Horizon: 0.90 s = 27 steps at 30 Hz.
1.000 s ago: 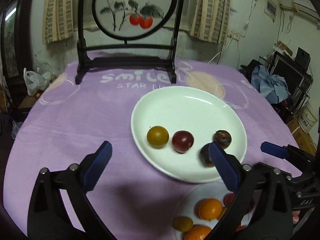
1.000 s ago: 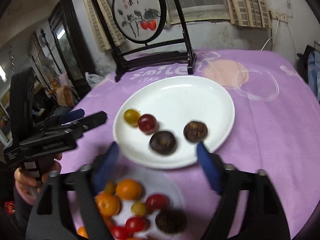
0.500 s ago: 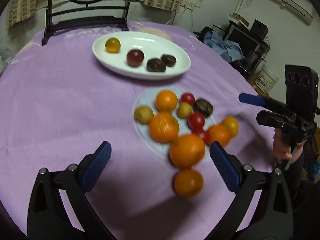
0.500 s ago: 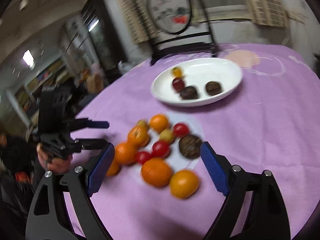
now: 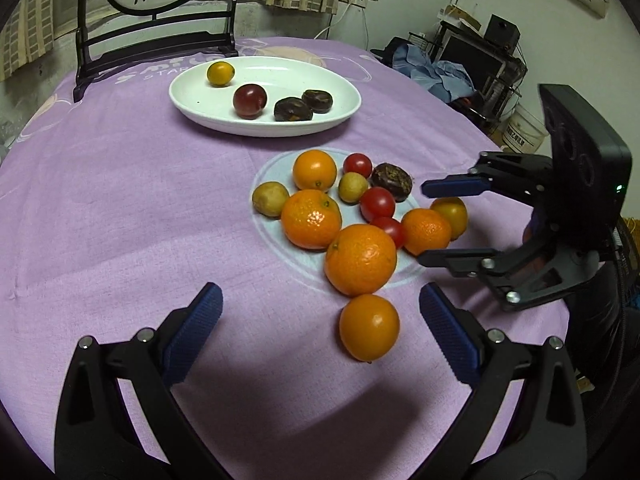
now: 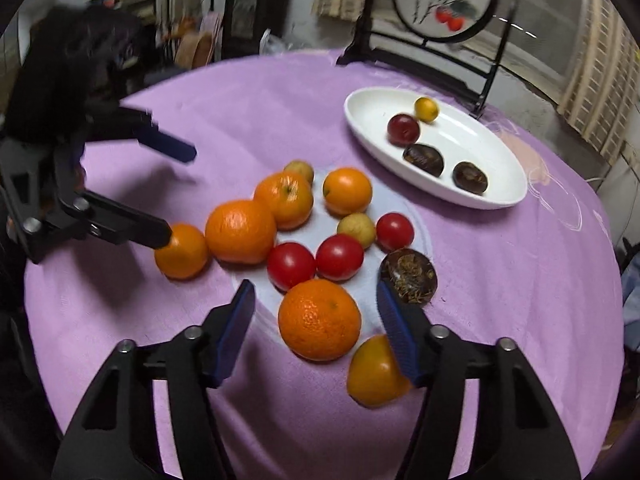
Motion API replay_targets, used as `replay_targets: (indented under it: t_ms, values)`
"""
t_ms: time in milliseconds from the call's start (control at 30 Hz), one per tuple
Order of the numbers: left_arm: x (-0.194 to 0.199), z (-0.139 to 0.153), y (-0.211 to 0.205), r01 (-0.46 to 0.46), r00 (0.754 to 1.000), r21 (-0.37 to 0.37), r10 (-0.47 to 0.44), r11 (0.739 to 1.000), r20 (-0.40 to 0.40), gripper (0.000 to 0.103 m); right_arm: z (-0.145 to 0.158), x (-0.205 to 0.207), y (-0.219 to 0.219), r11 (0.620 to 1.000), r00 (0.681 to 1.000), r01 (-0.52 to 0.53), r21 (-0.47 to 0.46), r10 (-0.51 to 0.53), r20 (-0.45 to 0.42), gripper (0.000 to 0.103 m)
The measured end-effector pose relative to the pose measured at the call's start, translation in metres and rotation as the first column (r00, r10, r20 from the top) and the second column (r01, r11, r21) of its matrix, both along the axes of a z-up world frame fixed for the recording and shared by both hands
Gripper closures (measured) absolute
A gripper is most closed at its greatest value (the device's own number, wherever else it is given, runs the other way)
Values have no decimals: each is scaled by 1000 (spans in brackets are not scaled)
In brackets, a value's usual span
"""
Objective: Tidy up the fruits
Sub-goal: 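Grasp a small orange with the right tool while the left tool grasps a mandarin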
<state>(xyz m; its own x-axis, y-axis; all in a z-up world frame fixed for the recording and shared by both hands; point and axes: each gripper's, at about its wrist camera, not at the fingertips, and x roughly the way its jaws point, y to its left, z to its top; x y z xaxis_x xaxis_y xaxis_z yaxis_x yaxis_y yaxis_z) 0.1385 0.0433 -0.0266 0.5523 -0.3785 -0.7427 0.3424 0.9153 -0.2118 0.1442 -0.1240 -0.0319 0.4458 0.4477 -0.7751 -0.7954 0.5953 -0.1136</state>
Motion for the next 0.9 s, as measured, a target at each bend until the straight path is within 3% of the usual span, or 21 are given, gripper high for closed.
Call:
replay_targets:
  t_ms: [300, 567, 767, 900]
  values:
    - [-1, 1, 3, -14, 1000, 1, 14, 1000, 4, 3, -9, -7, 16, 988, 995, -84, -126, 89, 35, 44]
    - [-2, 1, 0, -2, 1000, 19, 2, 1000, 8, 3, -13, -1, 11, 992, 998, -19, -124, 27, 55, 60]
    - [-3, -2, -4, 14, 1000, 30, -14, 999, 3, 3, -10, 4, 4, 998, 1000, 0, -69, 2, 21, 63]
    - [-8, -2, -10, 69, 998, 26, -69, 997, 9, 4, 7, 14, -16, 993, 997, 35, 116, -27, -68, 63]
